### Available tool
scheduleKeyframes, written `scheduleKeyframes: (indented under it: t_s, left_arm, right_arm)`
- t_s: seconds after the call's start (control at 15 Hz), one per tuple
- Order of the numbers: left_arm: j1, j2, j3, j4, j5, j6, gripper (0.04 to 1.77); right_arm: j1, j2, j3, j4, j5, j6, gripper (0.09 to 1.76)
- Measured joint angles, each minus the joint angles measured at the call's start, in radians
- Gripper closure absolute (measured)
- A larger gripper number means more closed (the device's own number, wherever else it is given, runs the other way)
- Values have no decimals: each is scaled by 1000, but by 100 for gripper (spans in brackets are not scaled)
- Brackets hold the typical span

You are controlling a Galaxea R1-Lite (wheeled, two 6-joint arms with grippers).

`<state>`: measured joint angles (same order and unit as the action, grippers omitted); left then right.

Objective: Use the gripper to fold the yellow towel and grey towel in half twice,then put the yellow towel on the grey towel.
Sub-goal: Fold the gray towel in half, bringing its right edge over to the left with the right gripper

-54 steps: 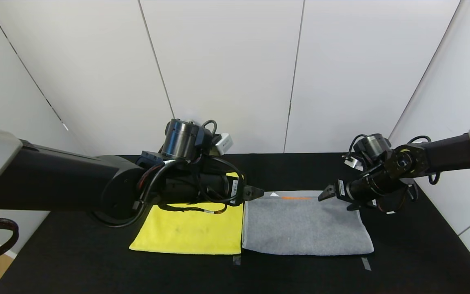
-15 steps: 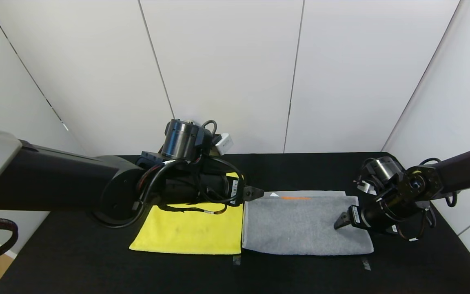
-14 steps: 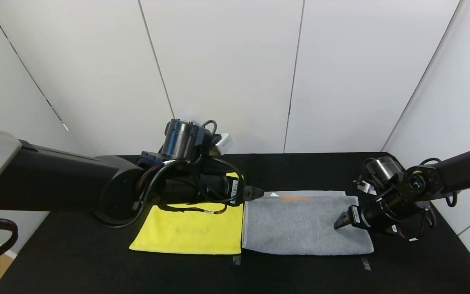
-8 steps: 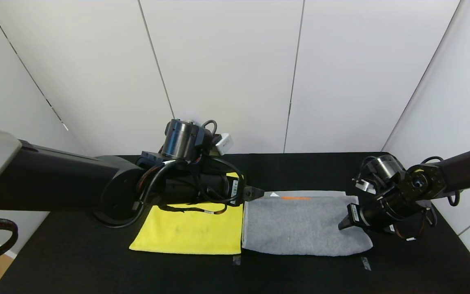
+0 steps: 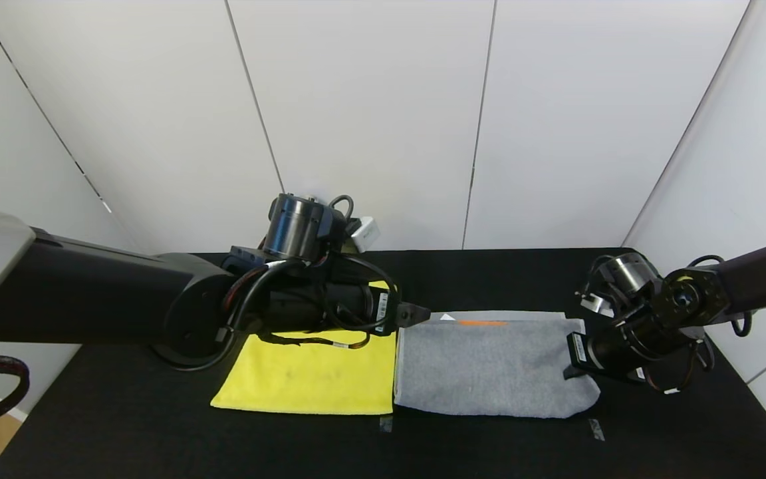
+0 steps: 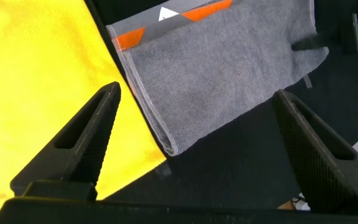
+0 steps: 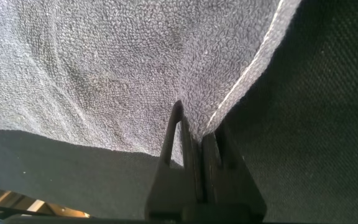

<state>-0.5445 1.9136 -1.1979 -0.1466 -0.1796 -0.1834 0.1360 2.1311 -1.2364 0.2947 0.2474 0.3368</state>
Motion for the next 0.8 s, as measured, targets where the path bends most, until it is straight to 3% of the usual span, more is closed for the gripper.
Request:
scheduleKeyframes:
  t_s: [0.33, 0.8]
  left_arm:
    - [0, 0, 0, 1, 0, 0, 9]
    - [-1, 1, 1, 1, 0, 0, 9]
  right_arm:
    - [-15, -49, 2, 3, 4, 8, 171]
    - [-156, -132, 2, 26, 2, -37, 171]
